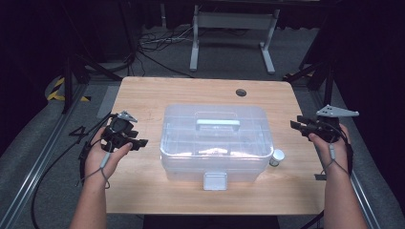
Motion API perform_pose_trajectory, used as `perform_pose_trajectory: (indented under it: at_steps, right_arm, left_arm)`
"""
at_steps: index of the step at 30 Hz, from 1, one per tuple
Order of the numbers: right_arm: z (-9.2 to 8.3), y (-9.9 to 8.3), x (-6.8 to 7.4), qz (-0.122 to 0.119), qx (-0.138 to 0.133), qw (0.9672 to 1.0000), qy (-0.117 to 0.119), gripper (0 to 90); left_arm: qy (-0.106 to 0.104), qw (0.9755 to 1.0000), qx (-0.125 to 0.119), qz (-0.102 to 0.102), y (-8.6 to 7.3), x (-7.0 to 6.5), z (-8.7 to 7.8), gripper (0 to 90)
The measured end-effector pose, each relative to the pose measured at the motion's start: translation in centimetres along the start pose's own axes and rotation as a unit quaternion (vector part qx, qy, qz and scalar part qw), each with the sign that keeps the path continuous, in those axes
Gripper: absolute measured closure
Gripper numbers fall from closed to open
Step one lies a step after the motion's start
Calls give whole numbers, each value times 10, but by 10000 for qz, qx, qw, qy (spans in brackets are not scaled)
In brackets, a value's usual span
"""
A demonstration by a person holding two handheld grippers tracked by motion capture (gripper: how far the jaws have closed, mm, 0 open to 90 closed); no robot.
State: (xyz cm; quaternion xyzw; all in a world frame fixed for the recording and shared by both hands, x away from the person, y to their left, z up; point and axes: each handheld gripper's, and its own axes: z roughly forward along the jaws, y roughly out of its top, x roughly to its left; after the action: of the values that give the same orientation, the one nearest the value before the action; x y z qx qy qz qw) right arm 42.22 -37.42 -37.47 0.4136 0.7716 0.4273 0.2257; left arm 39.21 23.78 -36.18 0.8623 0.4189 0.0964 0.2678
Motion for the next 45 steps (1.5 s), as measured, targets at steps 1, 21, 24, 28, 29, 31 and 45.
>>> perform_pose_trajectory:
  at_steps: [1,21,24,28,29,31,45]
  right_arm:
    - [-3,-1,-2,142,64,9999,37,672]
    - [-7,-4,-4,-62,749,9957,547,705]
    - [-7,-5,-6,-68,717,9960,526,705]
    - [-13,-9,-10,143,474,9973,541,701]
    - [-14,-9,-10,182,415,9973,579,692]
    - [-15,-10,-11,208,333,9974,610,688]
    - [-16,-13,-11,208,271,9974,637,679]
  left_arm:
    - [16,10000,26,18,0,-1,-2,490]
    - [-86,9999,-45,55,4,1,-13,527]
    - [-124,9998,-73,101,7,-1,-17,525]
    - [-161,9996,-96,210,19,-7,-24,519]
    - [-198,9994,-101,280,21,-8,-26,517]
    - [-250,9992,-106,297,23,-9,-28,515]
    - [-431,9960,-129,775,57,-32,-49,509]
